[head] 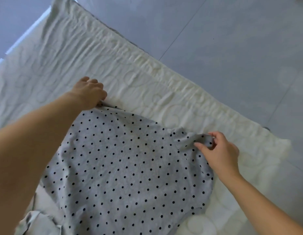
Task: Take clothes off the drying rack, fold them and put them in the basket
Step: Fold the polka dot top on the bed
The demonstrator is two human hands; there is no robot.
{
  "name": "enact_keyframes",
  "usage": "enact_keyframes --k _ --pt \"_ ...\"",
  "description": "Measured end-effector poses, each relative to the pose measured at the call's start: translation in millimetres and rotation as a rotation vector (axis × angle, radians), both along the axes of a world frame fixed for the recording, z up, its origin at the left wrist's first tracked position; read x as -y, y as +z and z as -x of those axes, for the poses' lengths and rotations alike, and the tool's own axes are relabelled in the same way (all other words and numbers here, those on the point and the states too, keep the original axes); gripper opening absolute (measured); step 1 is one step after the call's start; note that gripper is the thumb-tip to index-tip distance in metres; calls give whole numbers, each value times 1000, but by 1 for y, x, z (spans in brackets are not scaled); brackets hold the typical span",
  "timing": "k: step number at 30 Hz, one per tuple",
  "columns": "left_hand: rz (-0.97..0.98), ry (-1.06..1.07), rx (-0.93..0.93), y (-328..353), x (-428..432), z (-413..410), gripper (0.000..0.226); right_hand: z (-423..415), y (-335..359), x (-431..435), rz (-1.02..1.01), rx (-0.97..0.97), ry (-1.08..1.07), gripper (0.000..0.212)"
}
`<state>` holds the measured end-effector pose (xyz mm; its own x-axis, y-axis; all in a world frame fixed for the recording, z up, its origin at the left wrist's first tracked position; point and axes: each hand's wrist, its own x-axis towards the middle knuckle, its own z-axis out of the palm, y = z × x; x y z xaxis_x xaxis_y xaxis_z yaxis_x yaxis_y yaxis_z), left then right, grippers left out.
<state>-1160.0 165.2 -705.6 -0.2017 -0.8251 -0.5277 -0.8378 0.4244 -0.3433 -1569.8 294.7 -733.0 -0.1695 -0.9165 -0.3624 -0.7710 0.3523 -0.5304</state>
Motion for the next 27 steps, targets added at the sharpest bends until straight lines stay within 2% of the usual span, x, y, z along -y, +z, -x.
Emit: enact_keyframes --k 3,6,9,12,18,20,22,24,27 --pt "150 149 -85 15 5 -4 17 5 5 5 52 -26 -69 24" --pt "292 308 -175 26 16 -5 16 16 12 12 94 -6 -123 18" --pt "290 337 -192 25 17 5 17 20 16 14 138 -45 -63 12" --pt "222 424 -300 20 11 7 23 17 21 12 155 77 -66 2" --pt "227 376 -474 25 -15 -8 22 8 30 -13 205 221 -2 13" --pt "197 345 -484 23 -31 -16 23 2 34 -29 240 256 69 34" --pt "199 340 -515 19 -49 -25 19 -2 34 -46 281 241 217 50" --pt "212 322 -508 17 -68 -35 17 -3 33 -60 366 178 409 50" --pt "192 189 -342 17 -96 -47 28 -3 26 -76 501 107 618 48"
